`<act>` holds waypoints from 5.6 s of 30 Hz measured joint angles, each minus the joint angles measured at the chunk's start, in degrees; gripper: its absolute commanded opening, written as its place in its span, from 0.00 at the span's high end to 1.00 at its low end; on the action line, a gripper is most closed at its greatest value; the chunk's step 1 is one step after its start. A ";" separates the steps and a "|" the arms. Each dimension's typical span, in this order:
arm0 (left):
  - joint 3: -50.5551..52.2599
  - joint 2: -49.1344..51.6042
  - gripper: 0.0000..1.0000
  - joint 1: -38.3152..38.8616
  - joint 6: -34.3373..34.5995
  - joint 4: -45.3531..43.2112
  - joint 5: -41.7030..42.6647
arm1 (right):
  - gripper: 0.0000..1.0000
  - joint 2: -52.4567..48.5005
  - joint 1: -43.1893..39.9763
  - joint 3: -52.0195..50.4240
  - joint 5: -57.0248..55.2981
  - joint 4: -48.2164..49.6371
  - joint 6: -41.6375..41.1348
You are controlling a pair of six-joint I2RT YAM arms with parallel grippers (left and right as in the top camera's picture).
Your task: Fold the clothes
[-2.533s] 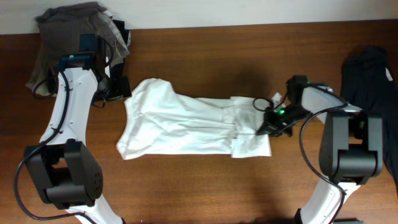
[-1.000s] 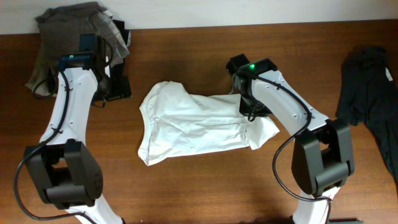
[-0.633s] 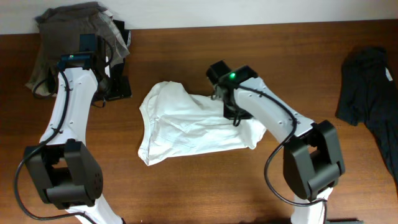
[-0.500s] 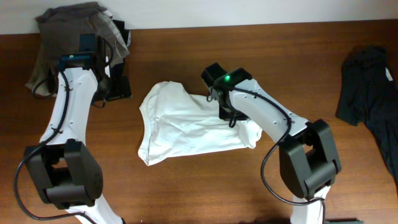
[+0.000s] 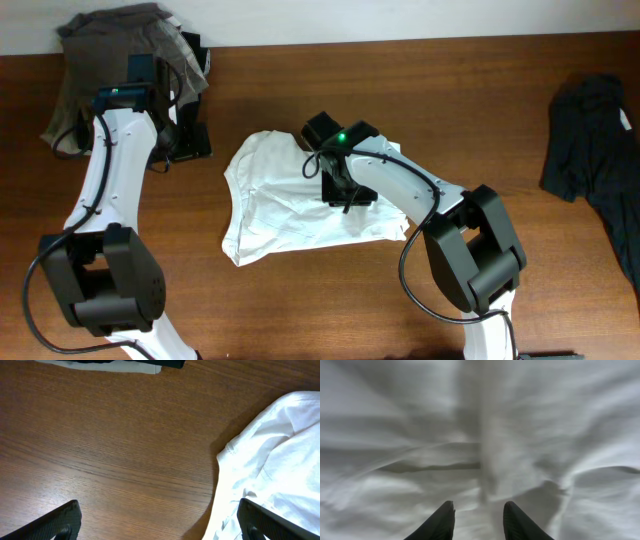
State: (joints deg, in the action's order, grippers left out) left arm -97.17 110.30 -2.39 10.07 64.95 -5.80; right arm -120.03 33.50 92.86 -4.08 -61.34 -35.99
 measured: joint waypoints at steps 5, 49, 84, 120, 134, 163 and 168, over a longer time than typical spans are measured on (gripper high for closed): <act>0.00 0.00 0.01 0.00 0.00 0.02 0.00 | 0.63 -0.07 -0.26 6.67 2.27 -6.97 1.44; 0.11 0.00 0.01 0.00 0.00 0.20 -0.02 | 0.96 5.46 -34.03 -23.80 60.98 8.02 34.88; 0.11 0.00 0.01 0.00 0.00 -0.46 0.00 | 0.93 -3.85 -33.18 -9.20 59.65 23.28 21.64; 0.11 0.00 0.01 0.00 0.00 -1.14 4.76 | 0.85 23.04 -31.21 -37.64 47.91 18.10 20.63; 4.17 8.35 0.01 0.00 -3.87 -6.54 18.01 | 0.24 38.56 -31.21 -32.00 34.86 10.12 18.38; 1.90 17.70 0.01 -0.28 -15.69 2.25 33.00 | 0.23 38.27 -31.21 -32.00 32.54 9.07 18.23; 1.86 17.81 0.01 3.02 -15.67 2.62 33.31 | 0.23 38.27 -31.21 -32.00 32.52 9.07 18.23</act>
State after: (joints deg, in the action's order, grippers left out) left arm -95.31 128.11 0.62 -5.61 67.57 27.51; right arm -81.76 2.28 60.86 28.45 -52.27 -17.76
